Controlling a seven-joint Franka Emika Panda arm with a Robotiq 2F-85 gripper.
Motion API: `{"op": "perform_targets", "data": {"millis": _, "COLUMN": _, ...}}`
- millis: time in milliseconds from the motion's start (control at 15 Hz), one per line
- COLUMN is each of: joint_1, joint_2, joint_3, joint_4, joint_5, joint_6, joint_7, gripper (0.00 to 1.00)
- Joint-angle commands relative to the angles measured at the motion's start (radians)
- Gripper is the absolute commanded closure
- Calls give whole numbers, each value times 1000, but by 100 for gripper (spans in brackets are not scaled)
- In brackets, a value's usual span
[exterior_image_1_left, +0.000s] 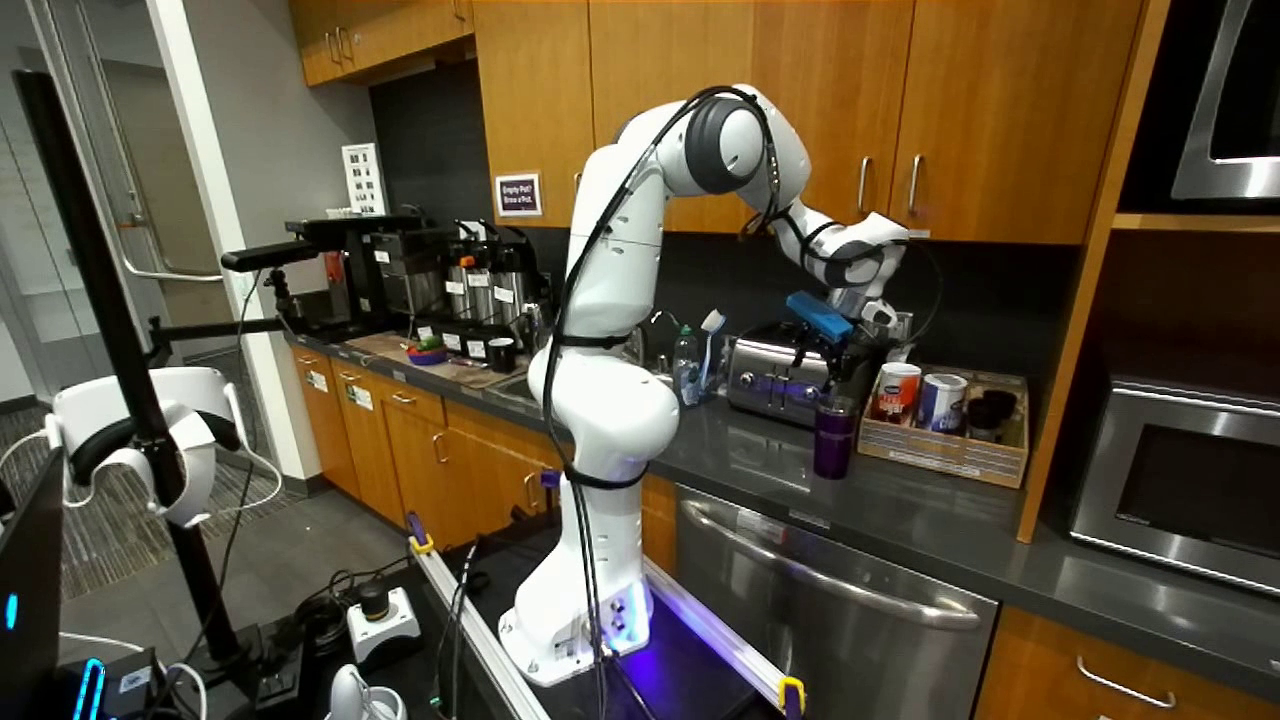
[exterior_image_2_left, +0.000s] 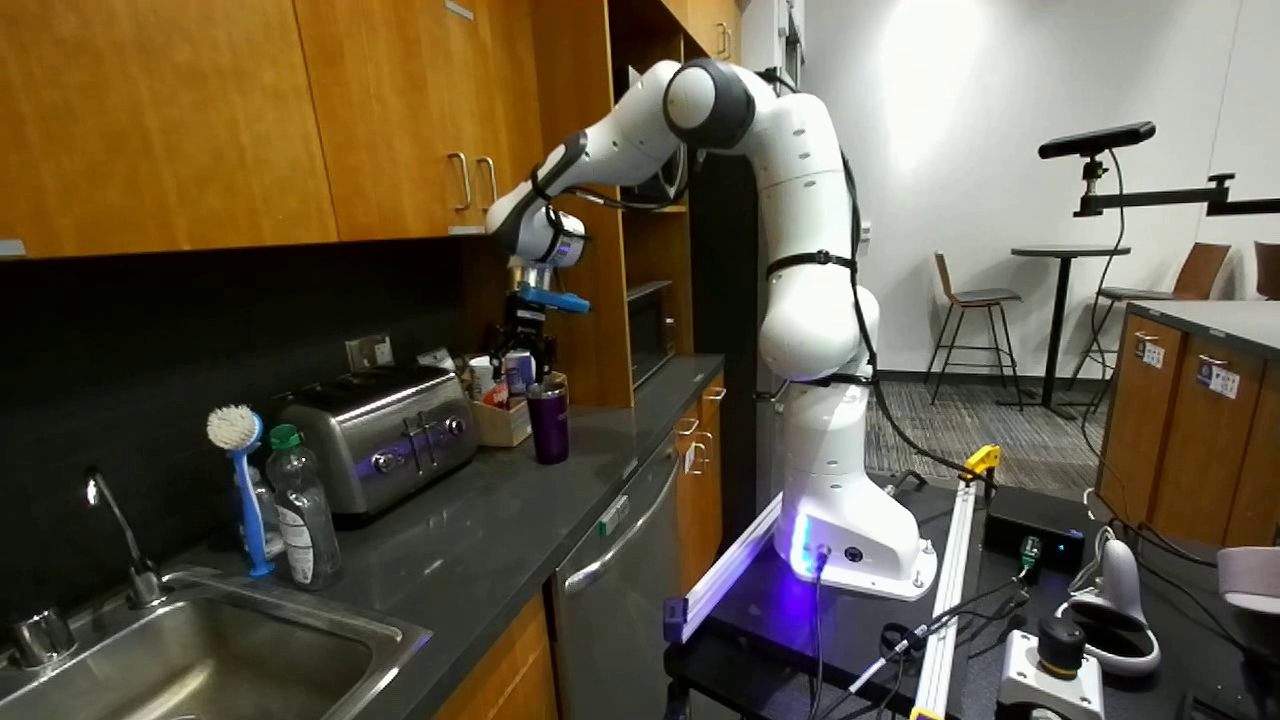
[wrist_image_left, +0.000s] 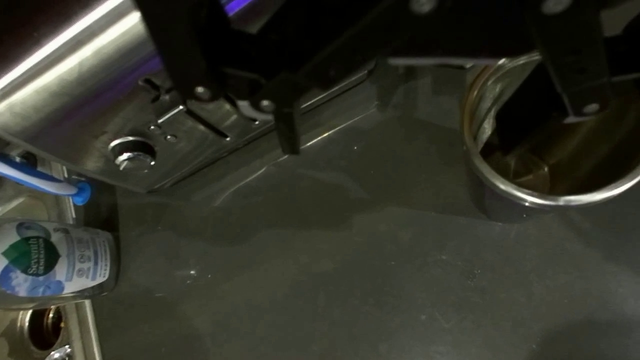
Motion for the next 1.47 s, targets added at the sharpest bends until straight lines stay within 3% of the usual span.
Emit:
{"op": "perform_targets", "data": {"millis": 0, "joint_1": 14, "joint_2": -12, "joint_3": 1, "joint_4": -14, "joint_5": -48, "joint_6": 58, "joint_7": 30, "gripper": 0}}
{"op": "perform_targets", "data": {"millis": 267, "joint_1": 27, "joint_2": -11, "joint_3": 3, "joint_4": -30, "joint_5": -116, "joint_6": 128, "joint_7": 51, "gripper": 0}}
{"op": "perform_targets", "data": {"millis": 800, "joint_1": 35, "joint_2": 1, "joint_3": 7, "joint_4": -50, "joint_5": -145, "joint_6": 127, "joint_7": 74, "gripper": 0}}
{"op": "perform_targets", "data": {"millis": 1133, "joint_1": 27, "joint_2": 15, "joint_3": 19, "joint_4": -39, "joint_5": -110, "joint_6": 97, "joint_7": 32, "gripper": 0}}
{"op": "perform_targets", "data": {"millis": 1400, "joint_1": 5, "joint_2": 65, "joint_3": 46, "joint_4": -3, "joint_5": 22, "joint_6": 70, "joint_7": -141, "gripper": 0}}
